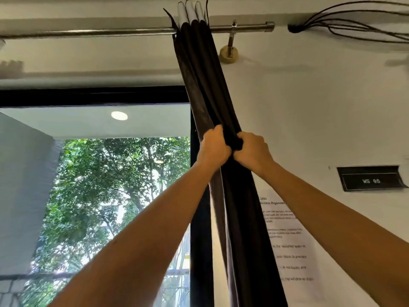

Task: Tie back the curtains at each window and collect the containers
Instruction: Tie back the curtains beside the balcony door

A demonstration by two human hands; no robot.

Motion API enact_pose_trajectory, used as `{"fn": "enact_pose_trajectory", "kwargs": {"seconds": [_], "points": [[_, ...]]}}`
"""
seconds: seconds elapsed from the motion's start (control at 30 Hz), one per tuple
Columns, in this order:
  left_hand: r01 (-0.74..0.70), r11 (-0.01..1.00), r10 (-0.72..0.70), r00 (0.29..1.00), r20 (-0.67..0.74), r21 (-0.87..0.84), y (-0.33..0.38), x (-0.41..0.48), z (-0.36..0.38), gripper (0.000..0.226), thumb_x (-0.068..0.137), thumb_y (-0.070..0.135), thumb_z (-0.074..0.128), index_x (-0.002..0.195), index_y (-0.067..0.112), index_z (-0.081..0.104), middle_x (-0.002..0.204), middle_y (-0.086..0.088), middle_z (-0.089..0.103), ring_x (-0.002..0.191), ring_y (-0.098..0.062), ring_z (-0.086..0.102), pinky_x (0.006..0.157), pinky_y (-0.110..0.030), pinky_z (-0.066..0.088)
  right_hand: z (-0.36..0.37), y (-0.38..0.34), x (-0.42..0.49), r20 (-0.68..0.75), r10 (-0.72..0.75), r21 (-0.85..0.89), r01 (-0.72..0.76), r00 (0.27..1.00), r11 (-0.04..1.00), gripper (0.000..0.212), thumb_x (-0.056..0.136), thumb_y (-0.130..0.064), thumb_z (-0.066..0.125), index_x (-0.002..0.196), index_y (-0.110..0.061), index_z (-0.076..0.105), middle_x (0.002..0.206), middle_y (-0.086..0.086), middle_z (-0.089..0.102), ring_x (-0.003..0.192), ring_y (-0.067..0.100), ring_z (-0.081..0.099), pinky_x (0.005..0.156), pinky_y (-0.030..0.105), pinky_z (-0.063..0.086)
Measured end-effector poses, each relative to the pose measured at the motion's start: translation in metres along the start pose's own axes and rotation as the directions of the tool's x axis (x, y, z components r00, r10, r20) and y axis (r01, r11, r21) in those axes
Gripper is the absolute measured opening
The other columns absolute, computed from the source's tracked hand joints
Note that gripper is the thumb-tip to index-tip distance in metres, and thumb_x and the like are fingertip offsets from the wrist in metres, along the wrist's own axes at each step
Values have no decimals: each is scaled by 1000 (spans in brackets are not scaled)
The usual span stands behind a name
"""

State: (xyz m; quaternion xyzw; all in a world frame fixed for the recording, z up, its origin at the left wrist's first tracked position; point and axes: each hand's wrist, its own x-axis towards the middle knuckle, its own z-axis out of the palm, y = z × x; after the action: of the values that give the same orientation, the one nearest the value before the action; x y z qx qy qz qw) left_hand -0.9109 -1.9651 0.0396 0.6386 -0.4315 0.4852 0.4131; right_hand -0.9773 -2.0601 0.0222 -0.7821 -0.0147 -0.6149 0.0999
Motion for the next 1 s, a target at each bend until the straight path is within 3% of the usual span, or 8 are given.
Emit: {"fn": "enact_pose_trajectory", "kwargs": {"seconds": [0.2, 0.37, 0.43, 0.6, 0.7, 0.83, 0.9, 1.0], "points": [[145, 988, -140, 987, -80, 52, -19, -22, -29, 8, 76, 5, 59, 82, 0, 57, 82, -15, 61, 73, -30, 60, 63, -37, 52, 31, -13, -21, 70, 3, 154, -14, 998, 988, 20, 70, -9, 70, 62, -6, 52, 82, 16, 59, 66, 27, 57, 56, 27, 47], [170, 981, -170, 985, -4, 94, -34, -46, -45, 4, 77, 4, 60, 80, 3, 63, 70, -6, 57, 59, -17, 52, 51, -19, 37, 46, -31, -39, 81, 48, 133, -58, 996, 989, 23, 77, -3, 65, 96, -2, 53, 100, 9, 40, 74, 24, 46, 66, 30, 46], [160, 981, -164, 986, 28, 108, -39, -52, -51, 3, 77, 3, 60, 78, 4, 63, 61, 0, 51, 52, -8, 46, 43, -8, 31, 49, -35, -42, 73, 47, 137, -57, 996, 989, 17, 75, 1, 63, 88, -4, 53, 97, 12, 50, 72, 28, 51, 61, 29, 43], [191, 976, -198, 978, 61, 99, -44, -74, -58, 8, 76, 3, 60, 80, -2, 65, 64, -6, 59, 56, -16, 55, 49, -19, 46, 55, -45, -61, 124, 90, 124, -106, 988, 987, 25, 69, 10, 58, 60, -7, 42, 60, 5, 47, 58, 24, 50, 52, 30, 42], [240, 965, -248, 966, 67, 101, -46, -92, -54, 12, 75, 5, 59, 83, 0, 67, 75, -14, 66, 67, -26, 63, 60, -34, 54, 64, -53, -84, 95, 110, 80, -118, 989, 990, 27, 73, 9, 57, 58, -8, 41, 59, 3, 46, 53, 19, 47, 50, 28, 37], [289, 952, -297, 952, 77, 102, -44, -119, -44, 6, 76, 6, 58, 74, 2, 63, 69, -8, 61, 62, -21, 57, 56, -28, 42, 81, -57, -114, 65, 103, 82, -108, 993, 991, 21, 79, 5, 56, 67, -9, 44, 71, 9, 53, 62, 21, 50, 52, 26, 36], [304, 951, -307, 949, 66, 57, -44, -131, -38, 5, 78, 5, 59, 77, 2, 62, 68, -6, 61, 62, -19, 58, 53, -28, 44, 88, -58, -127, 126, 192, 240, -218, 973, 946, 17, 85, 2, 52, 74, -10, 46, 76, 5, 49, 62, 13, 44, 48, 16, 35], [318, 948, -315, 947, 66, -32, -49, -152, -31, 6, 82, 1, 58, 79, 1, 64, 67, -4, 61, 59, -15, 59, 45, -13, 43, 96, -63, -145, 196, 342, 525, -393, 919, 755, 25, 93, -14, 40, 70, -11, 48, 66, 0, 46, 63, 14, 43, 56, 29, 36]]}}
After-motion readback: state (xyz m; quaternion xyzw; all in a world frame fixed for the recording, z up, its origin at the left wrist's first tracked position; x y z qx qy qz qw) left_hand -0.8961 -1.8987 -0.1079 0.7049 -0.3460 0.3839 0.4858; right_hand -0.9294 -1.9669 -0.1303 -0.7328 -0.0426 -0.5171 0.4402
